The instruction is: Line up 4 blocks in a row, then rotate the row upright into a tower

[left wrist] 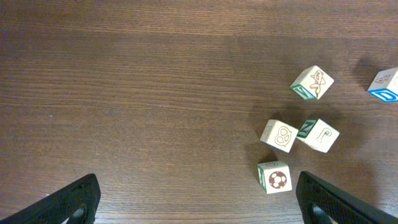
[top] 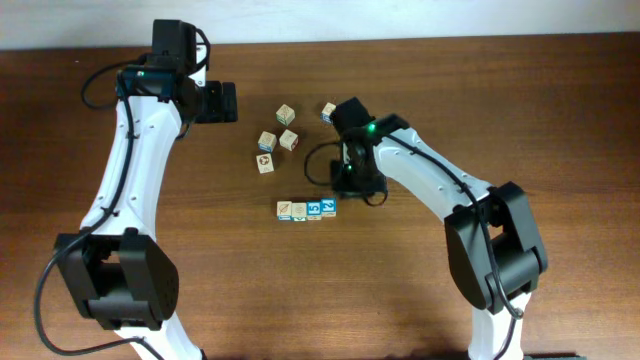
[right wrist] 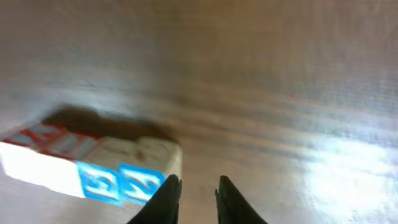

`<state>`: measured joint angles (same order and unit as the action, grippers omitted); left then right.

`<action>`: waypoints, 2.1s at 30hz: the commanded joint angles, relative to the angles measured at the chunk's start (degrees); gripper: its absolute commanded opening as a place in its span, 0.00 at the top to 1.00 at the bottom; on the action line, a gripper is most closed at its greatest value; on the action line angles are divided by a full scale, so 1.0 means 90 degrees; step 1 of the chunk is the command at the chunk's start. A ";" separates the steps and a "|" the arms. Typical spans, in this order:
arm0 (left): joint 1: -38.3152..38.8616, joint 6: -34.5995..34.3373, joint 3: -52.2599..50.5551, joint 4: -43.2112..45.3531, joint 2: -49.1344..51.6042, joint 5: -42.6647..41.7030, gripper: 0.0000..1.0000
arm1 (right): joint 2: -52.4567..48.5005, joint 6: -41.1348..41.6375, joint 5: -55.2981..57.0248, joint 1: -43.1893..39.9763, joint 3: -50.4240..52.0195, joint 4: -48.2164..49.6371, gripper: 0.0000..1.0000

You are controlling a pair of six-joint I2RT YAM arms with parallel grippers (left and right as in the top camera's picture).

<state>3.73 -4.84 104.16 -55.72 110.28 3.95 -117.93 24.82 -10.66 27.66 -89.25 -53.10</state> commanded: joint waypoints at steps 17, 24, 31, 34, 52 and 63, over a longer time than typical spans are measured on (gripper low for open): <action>-0.0005 -0.0080 0.0095 0.0012 0.0083 0.0061 0.01 | -0.0155 0.0469 0.0420 0.0675 0.0532 0.1430 0.96; -0.0005 -0.0080 0.0095 0.0012 0.0083 0.0063 0.01 | -0.0155 0.0471 0.0393 0.0675 0.0532 0.1280 0.96; -0.0005 -0.0080 0.0095 0.0012 0.0083 0.0061 0.01 | -0.0017 0.0636 0.0386 0.0493 0.0323 0.1205 0.95; -0.0005 -0.0080 0.0095 0.0012 0.0083 0.0061 0.01 | 0.0974 0.0576 0.0335 -0.0153 0.0061 0.0629 0.94; -0.0590 -0.0296 0.0095 -0.0100 0.0080 0.0119 0.19 | 0.0209 0.0182 0.0158 0.1314 0.0639 0.3075 0.95; -0.0651 -0.0296 0.0095 -0.0083 0.0083 0.0114 0.05 | -0.0391 0.0180 0.0015 0.1562 0.0639 0.3220 0.95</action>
<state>-2.22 -7.14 104.16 -56.40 110.28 4.58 -120.97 26.00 -10.39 41.36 -83.33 -23.97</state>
